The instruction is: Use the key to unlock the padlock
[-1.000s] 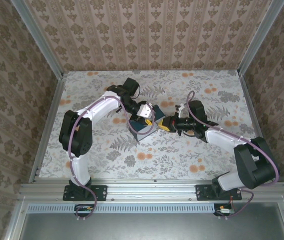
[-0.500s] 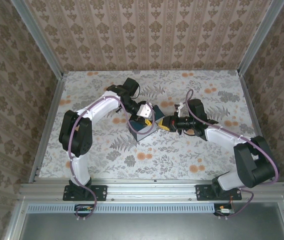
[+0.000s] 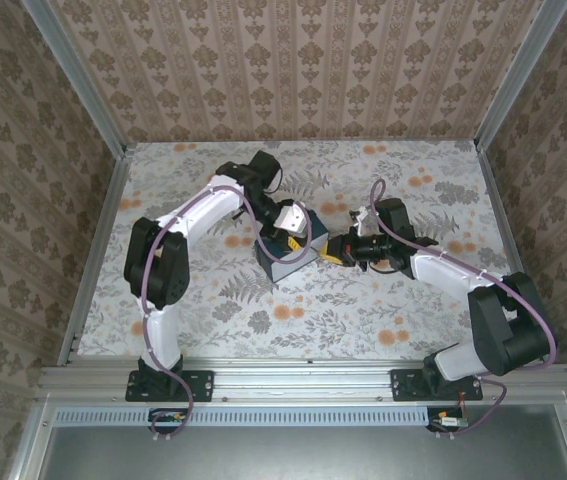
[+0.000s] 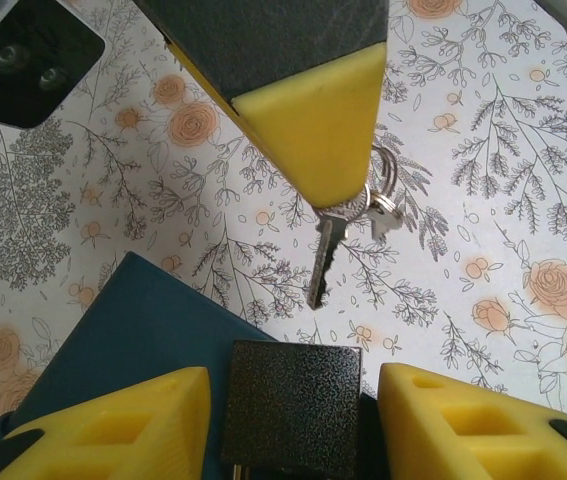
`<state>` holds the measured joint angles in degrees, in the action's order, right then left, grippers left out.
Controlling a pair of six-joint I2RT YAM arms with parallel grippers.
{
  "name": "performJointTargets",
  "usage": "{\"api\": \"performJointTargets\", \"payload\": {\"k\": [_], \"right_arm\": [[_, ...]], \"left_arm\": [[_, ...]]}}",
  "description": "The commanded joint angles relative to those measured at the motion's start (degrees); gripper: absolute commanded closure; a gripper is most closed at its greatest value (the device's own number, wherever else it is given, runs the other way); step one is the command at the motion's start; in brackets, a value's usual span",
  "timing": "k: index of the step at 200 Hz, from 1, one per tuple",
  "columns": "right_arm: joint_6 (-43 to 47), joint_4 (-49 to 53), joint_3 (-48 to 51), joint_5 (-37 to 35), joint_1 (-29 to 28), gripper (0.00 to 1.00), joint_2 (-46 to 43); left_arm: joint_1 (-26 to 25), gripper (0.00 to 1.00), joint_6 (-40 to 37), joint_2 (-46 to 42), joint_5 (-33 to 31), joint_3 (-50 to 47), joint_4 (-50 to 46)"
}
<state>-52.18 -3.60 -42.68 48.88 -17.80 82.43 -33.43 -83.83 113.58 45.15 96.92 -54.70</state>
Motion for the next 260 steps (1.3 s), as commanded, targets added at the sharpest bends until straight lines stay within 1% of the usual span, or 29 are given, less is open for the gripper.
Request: {"api": "performJointTargets", "payload": {"k": [1,81,104,160,260], "right_arm": [[1.7,1.4,-1.3,1.1,0.4,1.00,-1.7],[2.7,0.0,-2.9,1.8,0.1,1.00,-0.8],[2.5,-0.3,-3.0,2.0,-0.2,1.00,-0.5],[2.9,-0.3,-3.5,2.3,-1.1,1.00,0.6],[1.8,-2.9,-3.2,1.9,-1.7,1.00,1.5]], "left_arm": [[0.0,0.52,-2.3,1.4,0.7,1.3,-4.6],[0.1,0.50,-2.6,3.2,0.3,3.5,-6.1],[0.1,0.52,-2.6,3.6,0.3,3.9,-5.9],[0.1,0.61,-2.3,4.1,0.4,4.1,-6.1],[0.1,0.63,-1.5,4.1,0.2,3.6,-5.4]]}}
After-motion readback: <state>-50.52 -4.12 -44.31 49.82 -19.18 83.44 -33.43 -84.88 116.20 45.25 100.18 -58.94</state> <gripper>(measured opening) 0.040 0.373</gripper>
